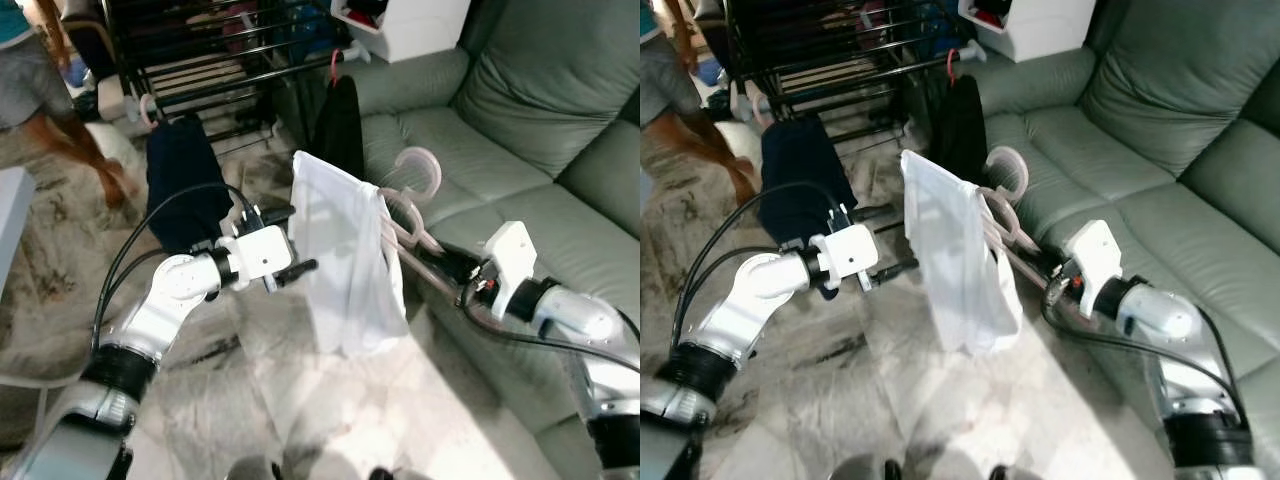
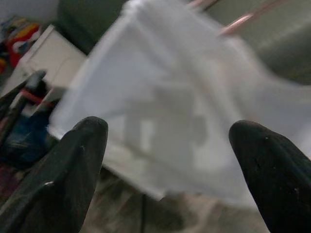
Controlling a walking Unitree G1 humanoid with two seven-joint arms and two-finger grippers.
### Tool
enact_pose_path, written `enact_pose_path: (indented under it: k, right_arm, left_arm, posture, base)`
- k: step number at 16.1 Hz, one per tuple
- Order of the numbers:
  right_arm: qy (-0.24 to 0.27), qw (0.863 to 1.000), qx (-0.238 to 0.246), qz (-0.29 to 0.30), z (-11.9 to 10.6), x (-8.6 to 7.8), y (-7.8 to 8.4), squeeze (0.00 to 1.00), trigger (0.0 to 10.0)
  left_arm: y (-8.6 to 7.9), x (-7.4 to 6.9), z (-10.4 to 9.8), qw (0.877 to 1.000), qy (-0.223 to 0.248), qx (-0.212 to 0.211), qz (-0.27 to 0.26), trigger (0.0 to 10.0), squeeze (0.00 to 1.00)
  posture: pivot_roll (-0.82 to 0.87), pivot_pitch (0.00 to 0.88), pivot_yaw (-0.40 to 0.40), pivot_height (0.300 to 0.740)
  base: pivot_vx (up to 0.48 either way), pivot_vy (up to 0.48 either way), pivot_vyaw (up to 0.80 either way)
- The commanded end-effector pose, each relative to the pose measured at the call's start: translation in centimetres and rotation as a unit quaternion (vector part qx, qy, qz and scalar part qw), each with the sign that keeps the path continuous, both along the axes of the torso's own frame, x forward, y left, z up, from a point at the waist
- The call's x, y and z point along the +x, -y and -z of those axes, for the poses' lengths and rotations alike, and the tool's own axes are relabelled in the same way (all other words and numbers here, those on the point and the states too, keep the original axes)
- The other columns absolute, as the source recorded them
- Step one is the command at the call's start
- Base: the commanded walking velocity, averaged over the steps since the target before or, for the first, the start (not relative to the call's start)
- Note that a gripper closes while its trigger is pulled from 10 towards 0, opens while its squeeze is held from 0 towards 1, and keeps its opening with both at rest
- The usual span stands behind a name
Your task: Hang hanger
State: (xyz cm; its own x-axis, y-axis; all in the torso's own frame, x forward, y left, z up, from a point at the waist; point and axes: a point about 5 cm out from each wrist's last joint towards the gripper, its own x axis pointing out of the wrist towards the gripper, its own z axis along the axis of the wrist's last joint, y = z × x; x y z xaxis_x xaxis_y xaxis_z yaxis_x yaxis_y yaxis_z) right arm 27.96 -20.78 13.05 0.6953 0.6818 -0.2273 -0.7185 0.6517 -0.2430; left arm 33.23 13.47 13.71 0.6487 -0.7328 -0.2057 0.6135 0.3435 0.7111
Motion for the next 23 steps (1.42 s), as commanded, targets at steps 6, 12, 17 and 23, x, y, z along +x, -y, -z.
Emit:
enact_pose_path:
  k: [6,12,17,23]
  right_arm:
    - [0.038,0.998,-0.043,-0.039,-0.1,1.2,-2.0,0.00,10.0]
    - [0.011,0.987,-0.088,-0.134,0.1,-0.3,-2.0,0.00,10.0]
    - [0.025,0.981,-0.104,-0.162,-0.4,-0.8,-2.1,0.00,10.0]
    - [0.051,0.980,-0.095,-0.166,-0.8,-0.9,-3.2,0.00,10.0]
  left_arm:
    - [-0.2,1.2,-0.3,0.999,0.042,0.014,-0.016,10.0,1.00]
    - [-0.8,0.8,0.6,0.993,0.037,0.097,0.056,10.0,0.00]
    - [-0.5,0.5,1.1,0.985,-0.003,0.130,0.115,0.0,0.00]
    - [-1.1,1.3,1.3,0.981,-0.045,0.158,0.107,0.0,0.00]
  posture:
    - [-0.02,0.000,0.034,0.740]
    - [-0.02,0.000,0.039,0.740]
    - [-0.03,0.000,0.048,0.740]
    - [-0.02,0.000,0.063,0.740]
  base:
    - [0.000,0.000,0.00]
    - [0.000,0.000,0.00]
    - [0.000,0.000,0.00]
    - [0.000,0.000,0.00]
